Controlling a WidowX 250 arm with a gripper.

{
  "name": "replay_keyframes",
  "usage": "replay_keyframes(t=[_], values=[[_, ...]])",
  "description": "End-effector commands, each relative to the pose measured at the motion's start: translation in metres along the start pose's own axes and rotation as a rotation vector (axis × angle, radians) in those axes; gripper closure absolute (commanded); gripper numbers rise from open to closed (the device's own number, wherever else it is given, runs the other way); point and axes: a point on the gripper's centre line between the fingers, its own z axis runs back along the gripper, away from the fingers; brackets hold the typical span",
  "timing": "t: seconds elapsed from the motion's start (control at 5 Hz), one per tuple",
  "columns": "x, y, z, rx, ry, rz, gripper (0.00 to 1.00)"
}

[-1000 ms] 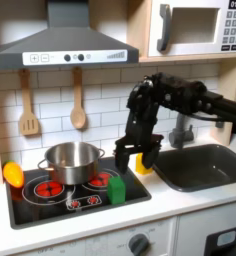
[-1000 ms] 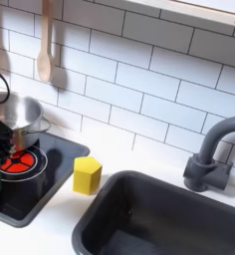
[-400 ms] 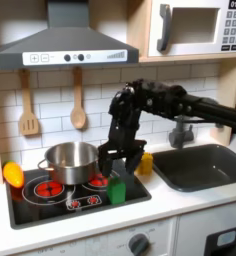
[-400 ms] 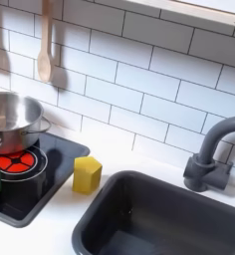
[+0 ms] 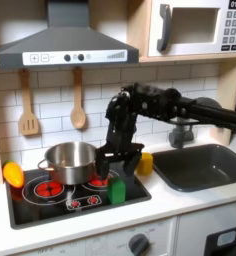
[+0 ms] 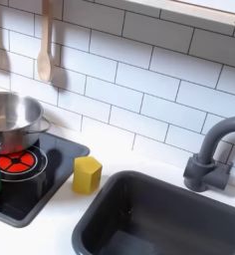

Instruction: Reach green block

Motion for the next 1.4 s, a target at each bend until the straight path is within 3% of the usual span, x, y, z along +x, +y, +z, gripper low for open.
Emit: replay_keyframes(t=[0.0,0.8,1.2], values=[[0.002,-0.006,-0.009,-0.010,0.015,-0.022,0.00],[0.010,-0.021,-0.017,-0.017,0.002,-0.026,0.00],[0.010,-0.020,-0.030,-0.016,0.029,-0.017,0.00]])
